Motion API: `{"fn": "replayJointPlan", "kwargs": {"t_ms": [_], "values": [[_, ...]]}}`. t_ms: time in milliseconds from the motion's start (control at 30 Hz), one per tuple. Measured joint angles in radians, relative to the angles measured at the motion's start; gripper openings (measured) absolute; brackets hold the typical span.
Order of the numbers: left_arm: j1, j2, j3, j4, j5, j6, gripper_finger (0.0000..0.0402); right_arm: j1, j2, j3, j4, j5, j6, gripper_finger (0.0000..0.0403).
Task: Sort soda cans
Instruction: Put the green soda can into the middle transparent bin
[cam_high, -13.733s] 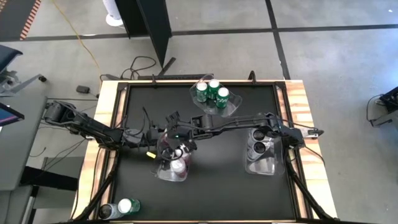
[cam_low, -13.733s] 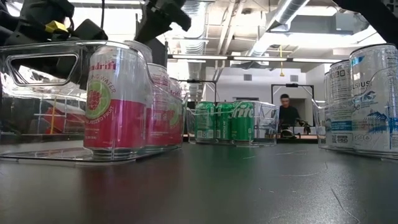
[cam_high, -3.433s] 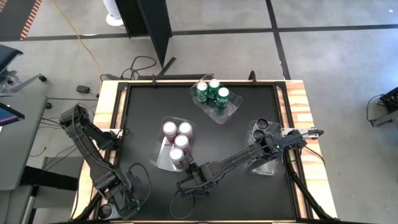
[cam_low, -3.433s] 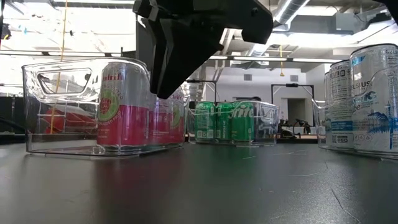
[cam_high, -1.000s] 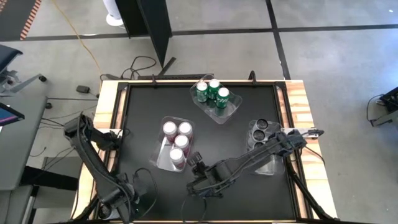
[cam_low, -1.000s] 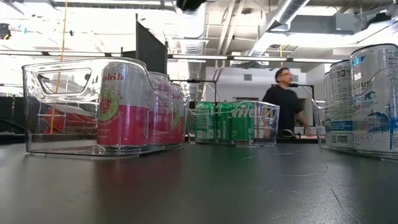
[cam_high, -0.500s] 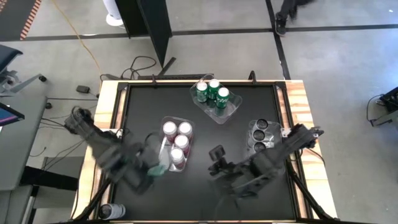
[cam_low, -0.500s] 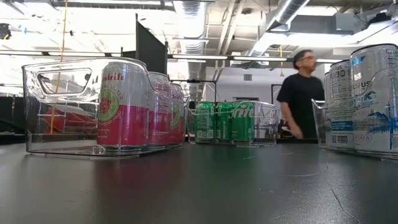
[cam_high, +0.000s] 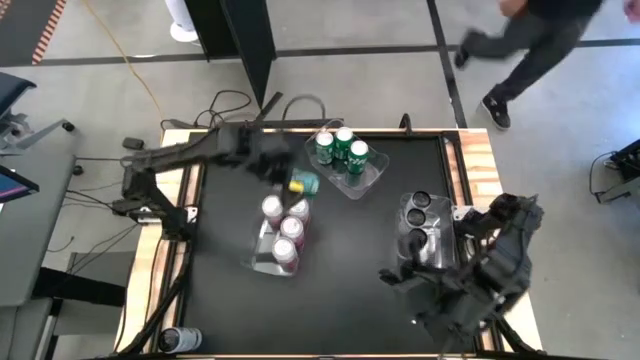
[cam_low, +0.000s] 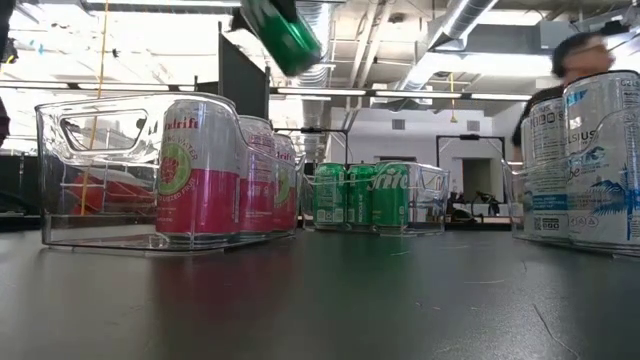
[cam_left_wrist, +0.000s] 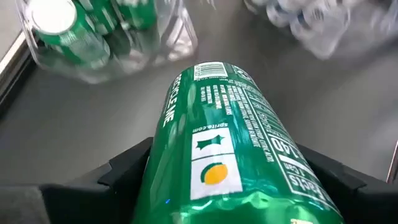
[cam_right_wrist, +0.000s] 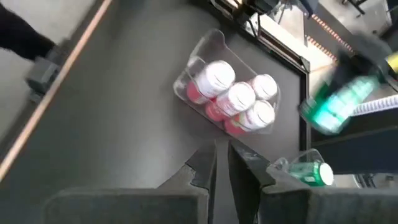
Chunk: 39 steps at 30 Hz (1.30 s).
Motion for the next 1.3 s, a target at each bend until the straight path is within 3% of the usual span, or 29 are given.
{"fn": "replayJointPlan", "kwargs": {"t_ms": [133,367,533,733,1000,1300], "values": [[0.148,0.075,0.000,0.095,0.123,0.056,0.0298,0.078,0.000,-0.015,0.001,0.019,0.030,0.0060],[0.260,0.242,0.030,0.172,0.261,0.118,0.0298,0.177,0.001,-0.036,0.000,0.047,0.097,0.0060],[0.286,0.392,0.178,0.153,0.254,0.156,0.0298,0.206,0.001,-0.035,0.000,0.067,0.114,0.0060],[0.287,0.578,0.471,0.009,0.256,0.208,0.0298,0.202,0.001,-0.035,0.000,0.068,0.133,0.0060],[0.330,0.581,0.412,-0.037,0.163,0.228,0.0298,0.196,0.001,-0.034,0.000,0.068,0.126,0.0060],[0.337,0.580,0.420,-0.005,0.166,0.225,0.0298,0.169,0.004,-0.034,0.000,0.067,0.125,0.0060]]}}
